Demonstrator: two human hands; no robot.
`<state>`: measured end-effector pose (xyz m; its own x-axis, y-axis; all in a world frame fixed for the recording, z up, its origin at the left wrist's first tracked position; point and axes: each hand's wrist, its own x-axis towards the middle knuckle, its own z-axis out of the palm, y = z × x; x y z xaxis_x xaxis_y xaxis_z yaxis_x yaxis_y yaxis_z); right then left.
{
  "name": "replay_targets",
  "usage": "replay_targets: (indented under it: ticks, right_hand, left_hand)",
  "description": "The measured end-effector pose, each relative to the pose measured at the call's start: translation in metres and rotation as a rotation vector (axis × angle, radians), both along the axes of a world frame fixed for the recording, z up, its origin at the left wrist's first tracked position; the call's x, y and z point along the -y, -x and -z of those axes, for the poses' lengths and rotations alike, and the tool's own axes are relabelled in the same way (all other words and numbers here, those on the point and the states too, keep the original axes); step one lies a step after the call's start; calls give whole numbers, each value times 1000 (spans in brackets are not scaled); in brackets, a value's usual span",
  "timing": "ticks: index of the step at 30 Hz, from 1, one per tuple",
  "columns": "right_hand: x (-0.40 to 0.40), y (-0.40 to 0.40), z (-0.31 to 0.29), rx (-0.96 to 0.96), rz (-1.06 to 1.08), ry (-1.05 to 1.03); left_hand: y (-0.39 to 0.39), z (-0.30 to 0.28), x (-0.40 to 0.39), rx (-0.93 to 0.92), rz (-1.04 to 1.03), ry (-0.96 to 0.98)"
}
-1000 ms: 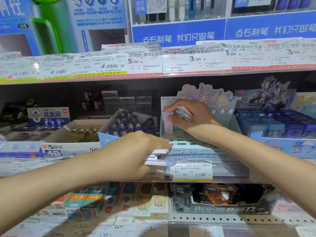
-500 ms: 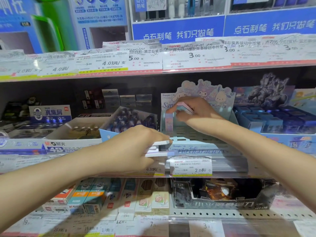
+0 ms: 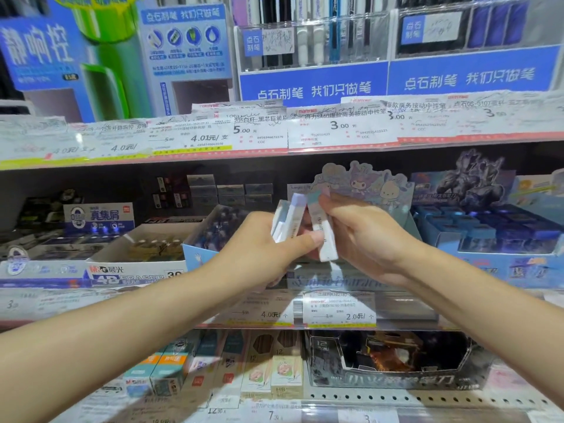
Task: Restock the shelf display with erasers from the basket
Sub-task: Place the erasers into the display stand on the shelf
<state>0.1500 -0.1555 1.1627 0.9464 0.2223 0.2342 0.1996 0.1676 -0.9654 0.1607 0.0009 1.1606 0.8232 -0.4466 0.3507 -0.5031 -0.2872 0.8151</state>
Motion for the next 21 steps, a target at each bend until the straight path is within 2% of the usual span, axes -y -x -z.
replay_targets:
  ticks: [3,9,15,21]
  right_hand:
    - [-6,-1,2,43,64,-5]
    - [-17,0,4,103,118,138]
    - [-4,-2,1,123,194,181]
    - [1,-3,-4,167,202,174]
  left_hand:
    - [3,1,5,-20,12,69]
    - [8,1,10,48,11,86]
    - [6,0,-2,-63,63,-12]
    - [5,-2,-9,-151,85,19]
